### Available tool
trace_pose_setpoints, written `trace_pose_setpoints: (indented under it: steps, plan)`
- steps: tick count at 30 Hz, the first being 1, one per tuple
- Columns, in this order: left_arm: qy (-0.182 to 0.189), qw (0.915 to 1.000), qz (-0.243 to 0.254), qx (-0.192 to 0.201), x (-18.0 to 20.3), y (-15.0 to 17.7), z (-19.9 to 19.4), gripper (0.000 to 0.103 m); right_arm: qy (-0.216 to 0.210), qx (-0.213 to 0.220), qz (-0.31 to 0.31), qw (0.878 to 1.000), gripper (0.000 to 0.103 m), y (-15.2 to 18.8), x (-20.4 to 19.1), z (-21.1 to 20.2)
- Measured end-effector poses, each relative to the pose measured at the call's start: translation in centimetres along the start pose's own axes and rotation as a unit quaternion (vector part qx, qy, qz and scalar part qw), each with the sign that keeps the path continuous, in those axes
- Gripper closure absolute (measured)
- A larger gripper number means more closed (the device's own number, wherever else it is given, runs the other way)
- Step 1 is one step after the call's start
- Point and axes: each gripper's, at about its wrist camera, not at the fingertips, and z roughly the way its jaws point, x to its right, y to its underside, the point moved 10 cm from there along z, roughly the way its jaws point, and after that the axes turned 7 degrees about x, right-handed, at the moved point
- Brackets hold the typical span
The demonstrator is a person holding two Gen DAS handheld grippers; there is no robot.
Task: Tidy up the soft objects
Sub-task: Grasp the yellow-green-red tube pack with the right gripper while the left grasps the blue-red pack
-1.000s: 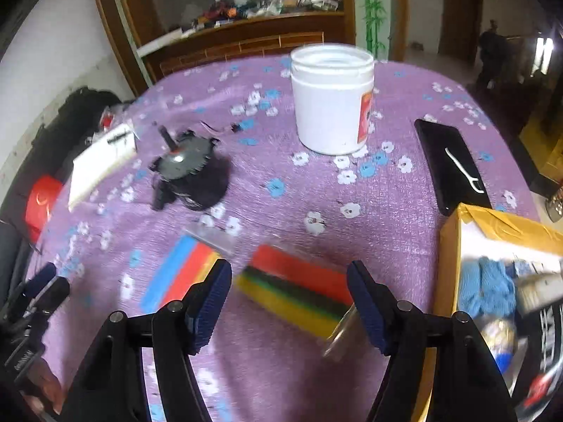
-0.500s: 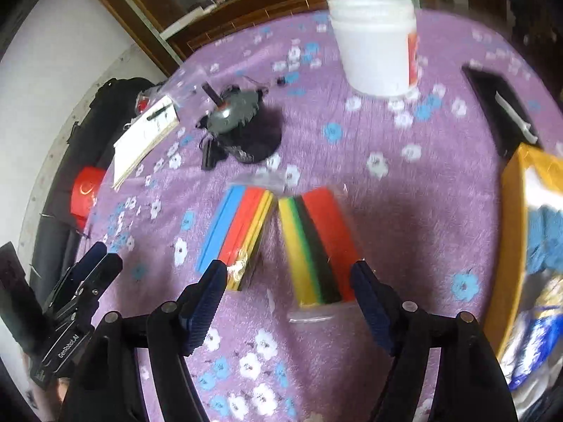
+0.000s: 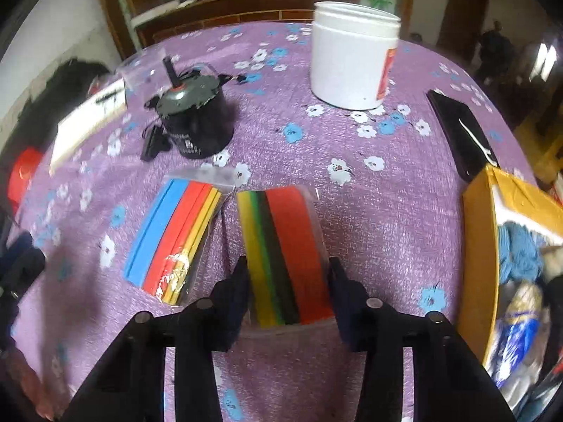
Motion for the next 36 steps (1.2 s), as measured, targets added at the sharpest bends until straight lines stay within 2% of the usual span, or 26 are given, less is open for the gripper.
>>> trace_pose_setpoints:
  steps: [2,4,6,7,10,11,18,21,26,31,33,36]
  plan:
    - [0.003,1.0,0.003,0.001,0.2,0.0,0.0,0.03,-0.007,0.008,-0.012,1.0,0.062,0.2,-1.0,-0.2]
    - [0.005,1.0,0.007,0.001,0.5,0.1,0.0,0.03,-0.032,0.01,-0.026,0.999,0.062,0.7,-2.7,-0.4]
    - [0.012,0.9999,0.01,0.001,0.8,0.2,0.0,0.03,-0.06,0.024,-0.011,0.998,0.062,0.8,-3.3,-1.1]
    - [0.016,0.9998,0.013,0.001,1.0,0.2,0.0,0.03,-0.058,0.035,-0.002,0.998,0.062,0.7,-3.1,-1.3]
    - [0.033,0.9992,0.022,-0.005,2.0,0.5,0.2,0.03,-0.01,0.062,-0.004,0.998,0.062,0.2,-1.8,-1.8]
    - [0.041,0.9988,0.026,-0.009,2.5,0.7,0.3,0.03,-0.006,0.065,-0.001,0.998,0.062,0.2,-1.3,-2.1]
    - [0.071,0.9943,0.067,-0.041,6.0,1.4,0.2,0.03,0.007,0.042,0.009,0.999,0.062,1.1,0.2,-1.0]
    - [0.081,0.9918,0.077,-0.063,7.6,1.0,0.2,0.03,-0.007,0.04,0.023,0.999,0.061,1.3,0.7,-0.9]
    - [0.048,0.9927,0.074,-0.082,8.4,0.1,2.6,0.03,-0.023,0.036,0.043,0.998,0.061,1.3,0.8,-0.9]
    - [0.039,0.9918,0.04,-0.115,8.3,1.4,5.7,0.03,-0.045,0.036,0.084,0.995,0.061,1.3,1.7,-1.3]
    - [0.028,0.992,0.042,-0.116,8.3,1.6,6.6,0.031,-0.024,0.046,0.095,0.994,0.061,1.0,2.8,-1.7]
    - [0.014,0.9914,0.056,-0.117,8.4,2.1,7.7,0.034,-0.024,0.044,0.112,0.992,0.061,0.9,3.7,-1.5]
